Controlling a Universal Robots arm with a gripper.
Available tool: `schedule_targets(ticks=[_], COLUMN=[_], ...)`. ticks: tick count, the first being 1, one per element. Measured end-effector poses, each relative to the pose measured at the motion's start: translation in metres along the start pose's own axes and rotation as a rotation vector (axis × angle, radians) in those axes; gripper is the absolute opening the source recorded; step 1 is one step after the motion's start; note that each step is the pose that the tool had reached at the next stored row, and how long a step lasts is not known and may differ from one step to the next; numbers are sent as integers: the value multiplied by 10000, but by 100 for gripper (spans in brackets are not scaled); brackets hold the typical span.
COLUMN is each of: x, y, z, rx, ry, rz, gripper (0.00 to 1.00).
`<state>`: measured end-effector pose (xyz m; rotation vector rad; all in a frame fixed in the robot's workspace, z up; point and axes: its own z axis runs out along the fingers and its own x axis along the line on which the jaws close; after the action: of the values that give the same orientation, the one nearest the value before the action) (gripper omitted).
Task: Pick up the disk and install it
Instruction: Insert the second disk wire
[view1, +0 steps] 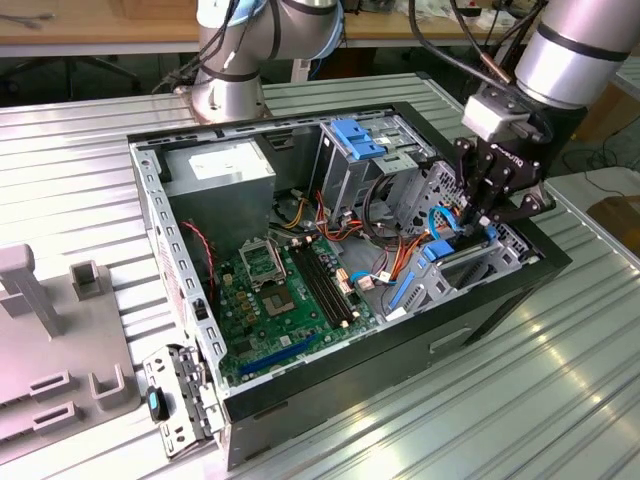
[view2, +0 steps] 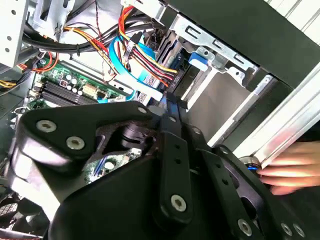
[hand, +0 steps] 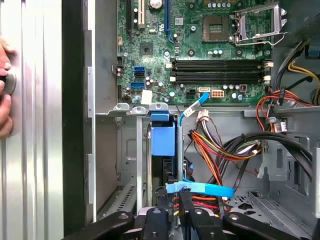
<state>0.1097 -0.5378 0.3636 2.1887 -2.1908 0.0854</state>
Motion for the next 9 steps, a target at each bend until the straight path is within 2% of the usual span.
schedule_targets(ticks=[1, 9], x=[11, 22], y=[-1, -2], z=[-159, -313], rx=[0, 0], ry=[-1, 1], rz=[1, 2], gripper=[11, 11])
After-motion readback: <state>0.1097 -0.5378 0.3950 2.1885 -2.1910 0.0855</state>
